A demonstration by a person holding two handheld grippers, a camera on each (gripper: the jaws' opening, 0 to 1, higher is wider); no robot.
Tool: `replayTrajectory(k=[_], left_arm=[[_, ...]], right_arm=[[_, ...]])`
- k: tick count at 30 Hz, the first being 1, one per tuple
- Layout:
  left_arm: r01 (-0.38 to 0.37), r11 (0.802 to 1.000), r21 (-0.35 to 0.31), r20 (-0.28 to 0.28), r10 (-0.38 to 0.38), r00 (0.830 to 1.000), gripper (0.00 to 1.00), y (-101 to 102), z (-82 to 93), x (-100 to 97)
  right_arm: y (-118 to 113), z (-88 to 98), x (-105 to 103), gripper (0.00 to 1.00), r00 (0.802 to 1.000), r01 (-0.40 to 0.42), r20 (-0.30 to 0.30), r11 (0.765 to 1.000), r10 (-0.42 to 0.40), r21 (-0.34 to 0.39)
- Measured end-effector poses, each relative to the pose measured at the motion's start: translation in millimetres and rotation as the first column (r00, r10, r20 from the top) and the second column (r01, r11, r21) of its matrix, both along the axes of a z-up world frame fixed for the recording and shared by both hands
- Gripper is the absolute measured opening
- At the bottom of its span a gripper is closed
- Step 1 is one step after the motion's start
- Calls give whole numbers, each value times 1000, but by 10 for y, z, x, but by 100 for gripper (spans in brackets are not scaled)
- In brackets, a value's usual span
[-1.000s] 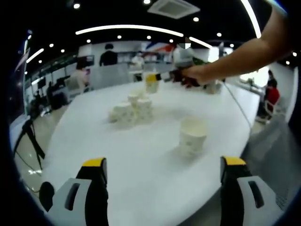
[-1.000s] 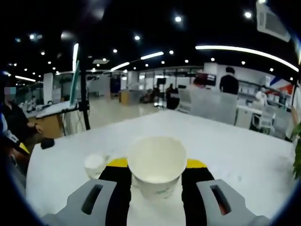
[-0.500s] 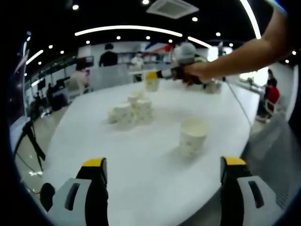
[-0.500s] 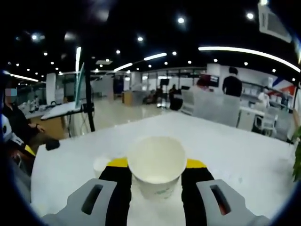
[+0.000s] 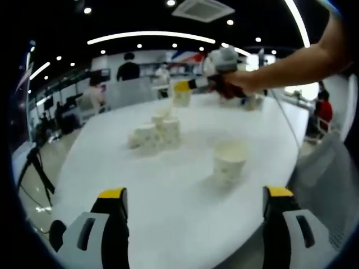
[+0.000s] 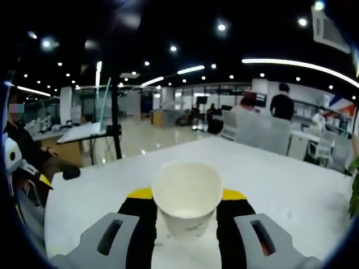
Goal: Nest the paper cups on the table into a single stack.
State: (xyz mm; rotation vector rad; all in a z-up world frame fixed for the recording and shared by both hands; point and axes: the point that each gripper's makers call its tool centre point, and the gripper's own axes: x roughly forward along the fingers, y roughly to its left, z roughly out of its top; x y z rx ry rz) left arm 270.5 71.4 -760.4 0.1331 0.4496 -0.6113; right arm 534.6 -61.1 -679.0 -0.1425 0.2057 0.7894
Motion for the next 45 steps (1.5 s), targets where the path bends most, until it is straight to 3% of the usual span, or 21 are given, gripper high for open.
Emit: replayTrajectory(k=[29,45], left_arm=[[16,1000,19,6,-16,1000,99,-28,-4,-24],[20,1000,24,3,-20,1000,99,-28,-15,-11]], right_arm=[[115,99,-563,39,998,-69,-14,997,69,27],[240,181,-1055,39,991,-127,-23,989,129,79]])
